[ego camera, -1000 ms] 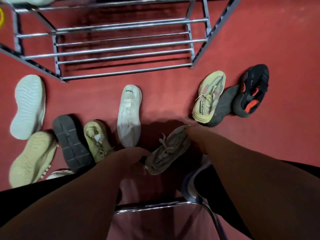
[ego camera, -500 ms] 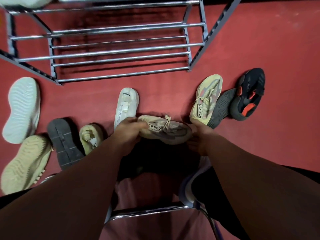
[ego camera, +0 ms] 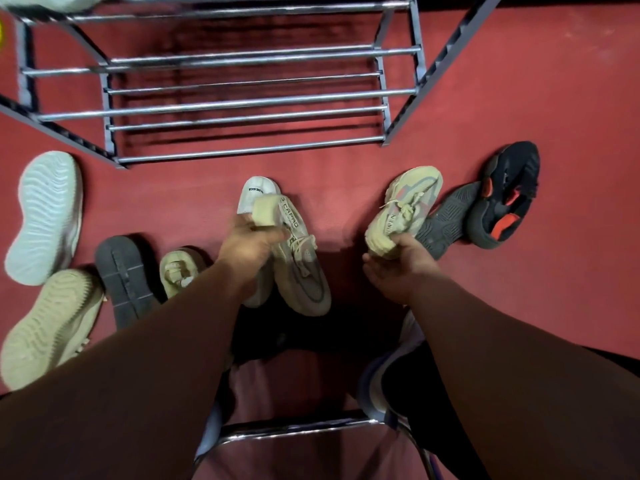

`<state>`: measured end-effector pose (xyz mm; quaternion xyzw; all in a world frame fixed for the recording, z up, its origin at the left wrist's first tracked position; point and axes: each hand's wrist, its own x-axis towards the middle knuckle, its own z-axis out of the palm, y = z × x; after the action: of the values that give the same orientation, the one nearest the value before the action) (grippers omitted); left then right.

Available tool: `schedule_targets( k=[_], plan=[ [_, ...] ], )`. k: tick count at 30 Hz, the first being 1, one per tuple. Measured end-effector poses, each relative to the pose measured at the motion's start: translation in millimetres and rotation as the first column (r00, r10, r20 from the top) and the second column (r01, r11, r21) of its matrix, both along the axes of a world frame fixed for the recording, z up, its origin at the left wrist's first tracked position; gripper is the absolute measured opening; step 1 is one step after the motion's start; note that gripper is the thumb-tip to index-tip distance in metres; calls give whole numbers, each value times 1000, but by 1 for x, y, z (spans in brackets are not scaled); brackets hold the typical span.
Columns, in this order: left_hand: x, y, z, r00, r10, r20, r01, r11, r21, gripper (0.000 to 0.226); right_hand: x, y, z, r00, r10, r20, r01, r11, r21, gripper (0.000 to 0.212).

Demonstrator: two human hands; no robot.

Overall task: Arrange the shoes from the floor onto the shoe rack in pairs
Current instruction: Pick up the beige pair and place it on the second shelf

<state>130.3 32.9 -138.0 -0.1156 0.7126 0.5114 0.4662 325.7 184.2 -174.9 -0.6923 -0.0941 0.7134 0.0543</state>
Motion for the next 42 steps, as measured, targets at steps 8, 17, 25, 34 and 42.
schedule_targets(
  k=[8,17,25,34,42],
  plan=[
    [45,-19,-30,922,-154,355,196,977,-86,57,-10,-47,-9,896,426,-122,-442,883,-160,44],
    [56,-24,-27,926,-194,325,299,901,-313,29,-29,-57,8,910,398,-111,-411,901,-141,44],
    [24,-13,63,958,-173,228,230,940,-252,22,-40,-40,94,837,545,36,-544,838,-50,51],
    [-6,-30,216,939,-342,45,345,927,-146,27,-26,-15,265,572,735,365,-816,466,340,37],
    [-31,-61,323,955,-258,-147,266,963,40,18,-11,-7,348,561,623,545,-818,316,481,40]
  ],
)
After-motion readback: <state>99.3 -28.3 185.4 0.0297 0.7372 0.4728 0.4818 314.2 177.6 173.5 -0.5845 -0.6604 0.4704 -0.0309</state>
